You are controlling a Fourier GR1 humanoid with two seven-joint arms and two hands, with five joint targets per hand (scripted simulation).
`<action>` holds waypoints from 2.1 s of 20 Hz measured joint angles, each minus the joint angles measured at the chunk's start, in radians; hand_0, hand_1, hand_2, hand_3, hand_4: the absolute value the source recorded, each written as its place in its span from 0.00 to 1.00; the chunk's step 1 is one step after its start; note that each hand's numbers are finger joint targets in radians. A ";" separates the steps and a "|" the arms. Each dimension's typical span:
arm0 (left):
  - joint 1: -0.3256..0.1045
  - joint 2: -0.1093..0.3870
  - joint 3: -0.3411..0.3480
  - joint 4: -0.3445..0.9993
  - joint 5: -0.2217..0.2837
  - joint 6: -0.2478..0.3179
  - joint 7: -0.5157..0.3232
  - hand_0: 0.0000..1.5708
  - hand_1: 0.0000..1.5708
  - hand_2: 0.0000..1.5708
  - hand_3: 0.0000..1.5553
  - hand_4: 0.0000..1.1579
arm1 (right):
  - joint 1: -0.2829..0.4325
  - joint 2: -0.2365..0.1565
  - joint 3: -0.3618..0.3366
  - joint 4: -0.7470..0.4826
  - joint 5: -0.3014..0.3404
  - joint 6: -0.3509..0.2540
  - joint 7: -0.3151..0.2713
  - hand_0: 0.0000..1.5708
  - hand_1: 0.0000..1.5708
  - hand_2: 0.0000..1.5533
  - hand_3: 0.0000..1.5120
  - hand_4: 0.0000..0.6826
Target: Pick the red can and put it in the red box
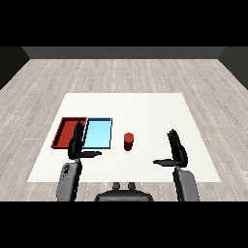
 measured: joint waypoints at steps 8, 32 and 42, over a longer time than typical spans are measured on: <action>0.012 0.012 0.021 0.033 0.006 -0.009 -0.047 0.00 0.00 0.00 0.00 0.00 | -0.037 0.016 0.014 -0.020 0.011 -0.011 0.066 0.00 0.00 0.00 0.00 0.00; -0.004 0.006 0.023 0.012 0.031 0.003 -0.006 0.00 0.00 0.00 0.00 0.00 | -0.278 0.097 0.146 0.322 -0.064 -0.142 0.039 0.00 0.00 0.00 0.00 0.00; -0.010 0.023 0.044 0.045 0.061 -0.031 -0.023 0.00 0.00 0.00 0.00 0.00 | -0.331 0.099 0.252 0.458 -0.140 -0.212 -0.055 0.00 0.00 0.00 0.00 0.00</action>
